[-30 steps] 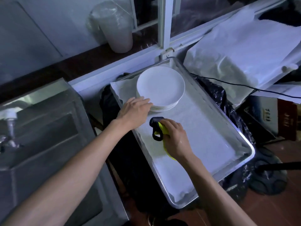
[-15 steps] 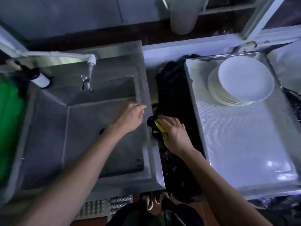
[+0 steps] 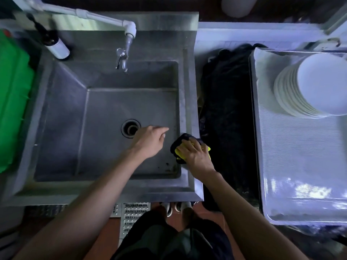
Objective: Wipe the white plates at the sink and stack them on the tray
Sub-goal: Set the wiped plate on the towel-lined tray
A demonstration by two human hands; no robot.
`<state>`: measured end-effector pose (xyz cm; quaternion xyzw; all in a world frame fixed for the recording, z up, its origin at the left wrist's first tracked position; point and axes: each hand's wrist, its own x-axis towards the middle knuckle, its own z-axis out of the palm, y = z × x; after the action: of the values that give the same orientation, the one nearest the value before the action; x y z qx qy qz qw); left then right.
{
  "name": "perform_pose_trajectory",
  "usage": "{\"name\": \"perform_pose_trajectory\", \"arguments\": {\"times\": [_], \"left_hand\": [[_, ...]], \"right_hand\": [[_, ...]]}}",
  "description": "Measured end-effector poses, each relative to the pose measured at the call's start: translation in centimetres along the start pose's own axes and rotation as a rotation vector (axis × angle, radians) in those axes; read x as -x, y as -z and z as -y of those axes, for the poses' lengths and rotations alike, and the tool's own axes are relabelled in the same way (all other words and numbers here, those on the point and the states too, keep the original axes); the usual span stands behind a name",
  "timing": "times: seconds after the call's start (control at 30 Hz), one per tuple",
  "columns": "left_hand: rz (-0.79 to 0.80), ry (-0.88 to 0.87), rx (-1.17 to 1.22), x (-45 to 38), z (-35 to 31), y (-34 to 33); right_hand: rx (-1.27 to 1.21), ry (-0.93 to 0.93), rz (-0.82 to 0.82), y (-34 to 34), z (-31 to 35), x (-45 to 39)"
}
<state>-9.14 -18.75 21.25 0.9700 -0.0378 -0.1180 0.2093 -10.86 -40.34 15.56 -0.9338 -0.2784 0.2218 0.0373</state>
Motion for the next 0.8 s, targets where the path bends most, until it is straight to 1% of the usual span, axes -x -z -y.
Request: {"name": "perform_pose_trajectory", "arguments": {"times": [0.17,0.3,0.4,0.47,0.57,0.7,0.8], "left_hand": [[0.014,-0.026,-0.026,-0.1,-0.8,-0.4],[0.021,-0.053,-0.073,-0.6,-1.5,-0.4],[0.004,-0.089,-0.074,-1.4,-2.4,0.0],[-0.007,-0.117,-0.067,-2.2,-3.3,0.5],[-0.030,-0.165,-0.032,-3.8,-5.2,1.1],[-0.062,-0.250,0.082,-6.7,-9.4,2.1],[-0.116,-0.236,0.173,-9.4,-13.7,2.6]], "right_hand": [[-0.036,0.025,-0.038,-0.8,-0.4,0.2],[-0.167,-0.003,-0.088,0.7,-0.9,0.8],[-0.225,-0.098,-0.210,2.8,-1.8,1.6],[-0.277,-0.187,-0.308,4.6,-2.8,2.2],[-0.324,-0.331,-0.413,7.6,-4.8,3.3],[-0.389,-0.471,-0.562,11.2,-8.4,5.8],[-0.467,-0.591,-0.706,13.7,-11.9,8.2]]}}
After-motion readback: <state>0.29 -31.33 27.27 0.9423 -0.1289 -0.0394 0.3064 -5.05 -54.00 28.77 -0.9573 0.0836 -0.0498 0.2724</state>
